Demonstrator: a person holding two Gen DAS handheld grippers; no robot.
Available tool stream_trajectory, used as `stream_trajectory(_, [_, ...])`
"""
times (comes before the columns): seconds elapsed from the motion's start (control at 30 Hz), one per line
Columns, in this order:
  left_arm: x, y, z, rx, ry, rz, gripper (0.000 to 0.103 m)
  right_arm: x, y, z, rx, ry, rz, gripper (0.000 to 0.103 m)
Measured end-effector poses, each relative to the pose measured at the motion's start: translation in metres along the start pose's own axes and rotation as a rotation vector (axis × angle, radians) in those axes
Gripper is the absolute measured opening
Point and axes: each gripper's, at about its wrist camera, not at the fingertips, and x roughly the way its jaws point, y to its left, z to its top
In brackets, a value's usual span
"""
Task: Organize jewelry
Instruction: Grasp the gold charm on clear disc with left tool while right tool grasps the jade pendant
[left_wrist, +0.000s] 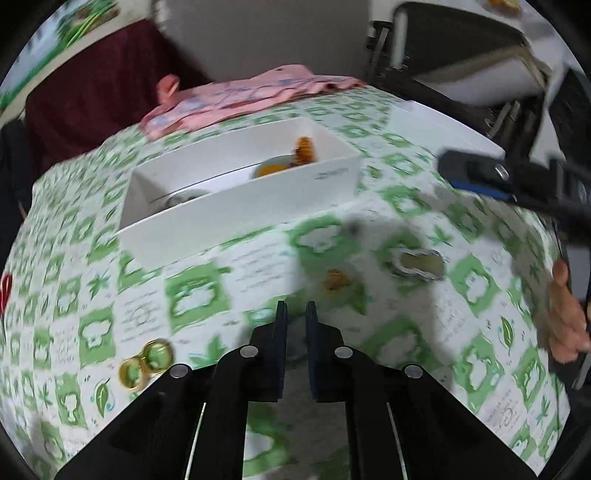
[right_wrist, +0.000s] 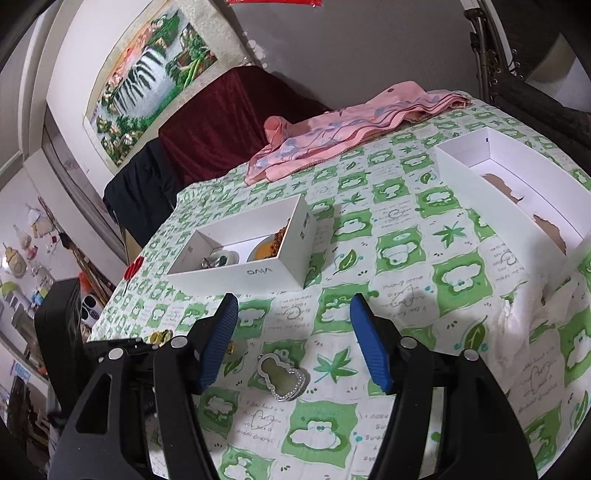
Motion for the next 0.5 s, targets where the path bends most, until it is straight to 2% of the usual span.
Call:
stream_trajectory(0.07, [-0.001,0.001,0.002,-0.010,-0.005,-0.006,0.012,0.000,0.002,0.000,-0.007,-0.001,-0.002,0.060])
stream_trajectory(0.13, [-0.004,-0.005,0.002,0.014,-0.021,-0.002,0.019,0.000,0.000,0.000,-0.003,-0.001,-0.001,0.060])
stream_trajectory(0.2, [-0.007,-0.015,0.003,0.050,-0.047,0.006,0.045,0.001,-0.001,0.001,0.002,0.002,0.001,0.060])
stream_trajectory(0.23, [-0.008,-0.020,0.003,0.070,-0.059,0.019,0.047,0.001,-0.001,0.001,0.001,0.005,0.002,0.060])
stream_trajectory(0.4, [0.011,-0.030,0.012,0.112,-0.020,0.037,0.045,0.003,0.002,0.000,-0.011,0.013,0.002,0.060])
stream_trajectory(0.43, [0.012,-0.030,0.013,0.110,-0.021,0.032,0.039,0.004,0.002,0.000,-0.010,0.016,0.002,0.060])
stream_trajectory(0.47, [0.014,-0.028,0.014,0.106,-0.015,0.027,0.027,0.004,0.001,0.000,-0.009,0.019,0.002,0.060])
stream_trajectory(0.5, [0.013,-0.027,0.014,0.097,-0.017,0.022,0.024,0.005,0.001,0.000,-0.009,0.022,0.002,0.060])
